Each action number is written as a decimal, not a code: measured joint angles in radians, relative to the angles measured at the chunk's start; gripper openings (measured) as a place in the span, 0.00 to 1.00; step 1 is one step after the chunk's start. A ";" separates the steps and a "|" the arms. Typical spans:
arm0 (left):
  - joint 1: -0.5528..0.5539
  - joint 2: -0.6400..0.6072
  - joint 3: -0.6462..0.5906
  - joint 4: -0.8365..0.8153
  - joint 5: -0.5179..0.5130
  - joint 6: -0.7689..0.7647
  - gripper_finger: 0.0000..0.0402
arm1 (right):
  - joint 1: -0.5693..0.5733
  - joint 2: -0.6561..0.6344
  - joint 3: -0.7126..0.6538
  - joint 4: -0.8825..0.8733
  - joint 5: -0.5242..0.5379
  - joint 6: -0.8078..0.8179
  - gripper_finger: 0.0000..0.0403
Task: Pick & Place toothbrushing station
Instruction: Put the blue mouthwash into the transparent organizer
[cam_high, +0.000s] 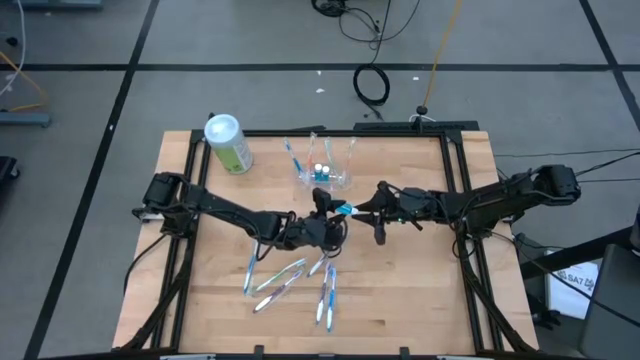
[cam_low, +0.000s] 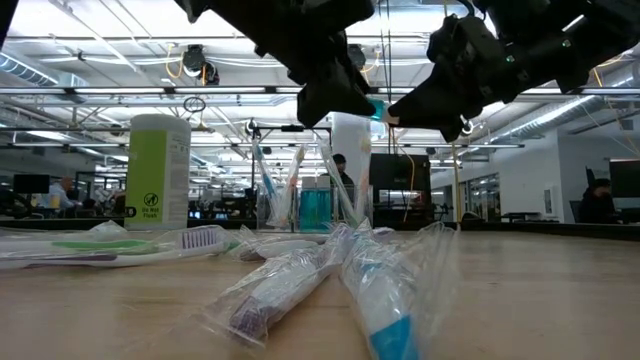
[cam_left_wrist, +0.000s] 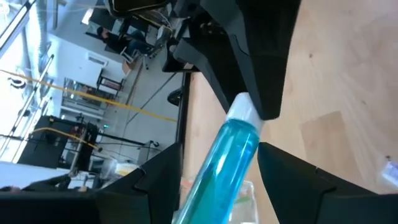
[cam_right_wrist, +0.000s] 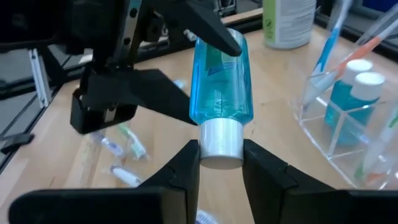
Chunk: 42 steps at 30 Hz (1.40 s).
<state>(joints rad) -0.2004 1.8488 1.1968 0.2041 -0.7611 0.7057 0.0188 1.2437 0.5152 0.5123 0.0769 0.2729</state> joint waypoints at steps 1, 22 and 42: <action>0.004 0.000 0.007 -0.003 -0.003 0.000 0.53 | -0.001 -0.001 0.000 0.004 0.001 0.000 0.21; 0.011 0.000 0.026 -0.080 0.040 -0.006 0.43 | 0.000 0.000 0.000 0.021 -0.003 0.000 0.21; 0.016 0.000 0.026 -0.101 0.054 -0.084 0.15 | -0.001 -0.001 0.000 0.026 0.000 0.001 0.22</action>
<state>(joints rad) -0.1848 1.8484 1.2224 0.1033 -0.7066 0.6219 0.0181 1.2427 0.5152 0.5381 0.0769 0.2741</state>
